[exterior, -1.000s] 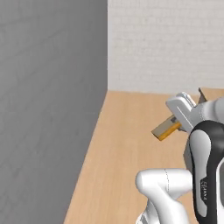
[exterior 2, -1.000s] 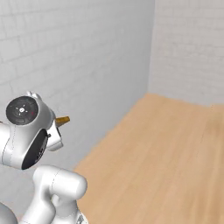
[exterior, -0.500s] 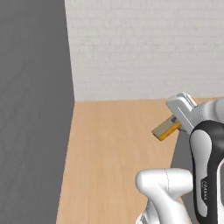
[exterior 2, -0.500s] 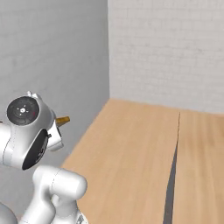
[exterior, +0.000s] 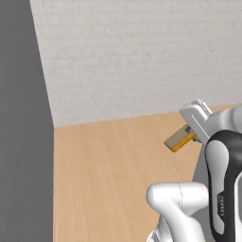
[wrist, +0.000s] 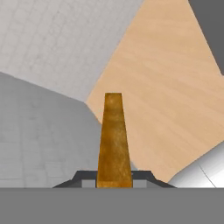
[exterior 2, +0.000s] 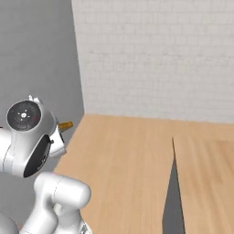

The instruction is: Start the toaster. Once the lever pops up, take the bread to the plate on the dining counter.

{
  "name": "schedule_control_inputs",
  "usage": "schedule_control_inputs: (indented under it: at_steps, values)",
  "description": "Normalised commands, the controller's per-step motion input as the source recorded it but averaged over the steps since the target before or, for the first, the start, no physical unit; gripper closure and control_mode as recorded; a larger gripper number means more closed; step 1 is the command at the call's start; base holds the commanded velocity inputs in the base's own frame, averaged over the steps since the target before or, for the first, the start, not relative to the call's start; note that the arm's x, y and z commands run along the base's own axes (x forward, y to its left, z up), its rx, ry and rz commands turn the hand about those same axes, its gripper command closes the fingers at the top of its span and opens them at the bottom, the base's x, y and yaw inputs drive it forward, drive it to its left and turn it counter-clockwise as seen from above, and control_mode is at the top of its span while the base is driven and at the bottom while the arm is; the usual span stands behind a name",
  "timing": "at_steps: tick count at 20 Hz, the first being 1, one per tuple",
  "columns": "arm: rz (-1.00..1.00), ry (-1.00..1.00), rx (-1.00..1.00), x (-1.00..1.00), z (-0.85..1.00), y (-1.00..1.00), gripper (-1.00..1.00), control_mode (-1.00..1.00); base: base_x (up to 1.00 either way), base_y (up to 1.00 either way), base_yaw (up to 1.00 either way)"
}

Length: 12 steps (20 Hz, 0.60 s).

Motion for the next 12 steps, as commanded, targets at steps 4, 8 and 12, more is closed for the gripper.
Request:
schedule_control_inputs:
  at_steps: [4,8,12]
  values:
    - [0.0,0.0,0.0,0.0,0.0,0.0,1.0,1.0,1.0,0.26,-0.34]
    - [0.0,0.0,0.0,0.0,0.0,0.0,1.0,1.0,1.0,0.24,-0.37]
    - [0.0,0.0,0.0,0.0,0.0,0.0,1.0,1.0,1.0,0.29,-0.41]
